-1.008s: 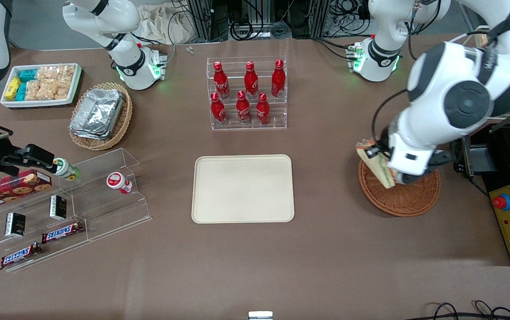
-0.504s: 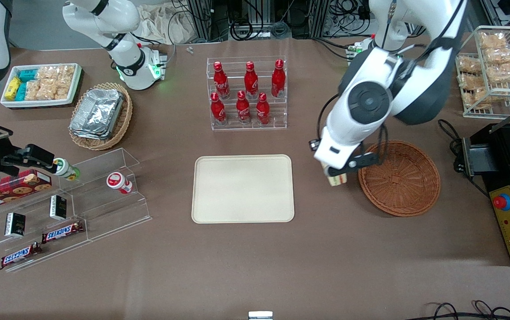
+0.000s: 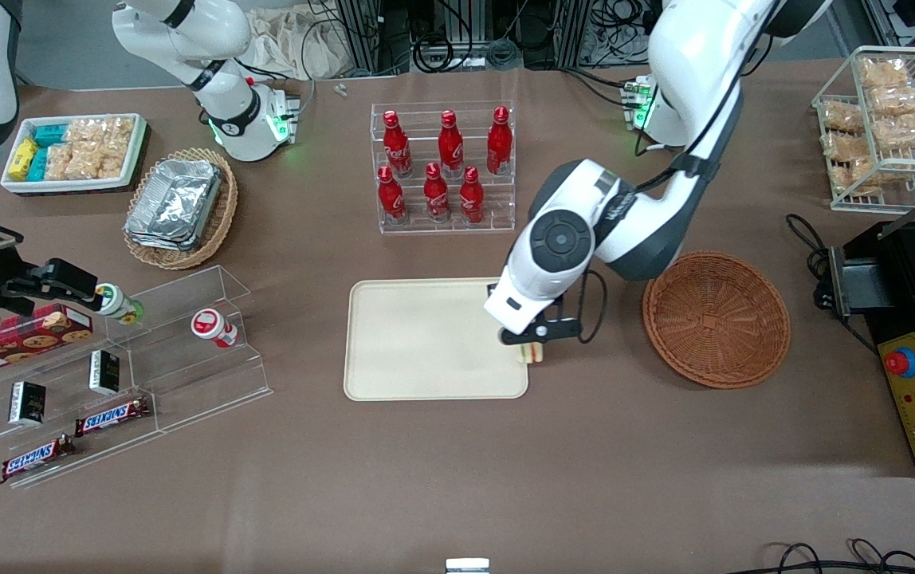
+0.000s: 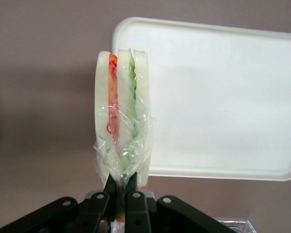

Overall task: Place sandwich from basket to tray
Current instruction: 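Carry the sandwich with the left gripper over the cream tray, then lower the sandwich onto the tray and open the left gripper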

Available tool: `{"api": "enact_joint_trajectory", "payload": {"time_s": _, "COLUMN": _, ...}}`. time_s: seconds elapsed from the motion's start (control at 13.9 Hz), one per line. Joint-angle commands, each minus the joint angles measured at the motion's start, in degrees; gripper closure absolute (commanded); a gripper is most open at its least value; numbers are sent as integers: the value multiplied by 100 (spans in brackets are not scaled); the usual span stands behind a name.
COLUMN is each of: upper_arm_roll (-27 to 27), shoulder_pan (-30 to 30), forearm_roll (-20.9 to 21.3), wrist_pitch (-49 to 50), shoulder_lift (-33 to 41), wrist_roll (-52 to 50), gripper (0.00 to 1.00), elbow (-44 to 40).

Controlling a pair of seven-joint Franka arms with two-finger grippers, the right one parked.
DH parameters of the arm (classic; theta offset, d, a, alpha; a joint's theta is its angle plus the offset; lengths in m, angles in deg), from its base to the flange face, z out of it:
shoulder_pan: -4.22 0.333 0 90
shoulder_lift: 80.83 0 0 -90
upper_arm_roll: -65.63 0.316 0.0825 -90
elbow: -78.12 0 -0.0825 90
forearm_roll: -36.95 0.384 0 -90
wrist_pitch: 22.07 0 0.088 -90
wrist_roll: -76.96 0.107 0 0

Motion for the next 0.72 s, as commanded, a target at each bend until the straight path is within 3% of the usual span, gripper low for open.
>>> {"api": "enact_joint_trajectory", "payload": {"time_s": 0.0, "upper_arm_roll": -44, "shoulder_pan": -151, "forearm_roll": -100, "wrist_pitch": -375, "shoulder_lift": -516, "wrist_roll": 399, "gripper": 100, "elbow": -230}}
{"api": "enact_joint_trajectory", "payload": {"time_s": 0.58, "upper_arm_roll": -45, "shoulder_pan": -142, "forearm_roll": -91, "wrist_pitch": -385, "shoulder_lift": -781, "wrist_roll": 796, "gripper": 100, "elbow": -177}}
{"api": "enact_joint_trajectory", "payload": {"time_s": 0.65, "upper_arm_roll": -45, "shoulder_pan": -142, "forearm_roll": -100, "wrist_pitch": -385, "shoulder_lift": -781, "wrist_roll": 752, "gripper": 72, "elbow": -177}}
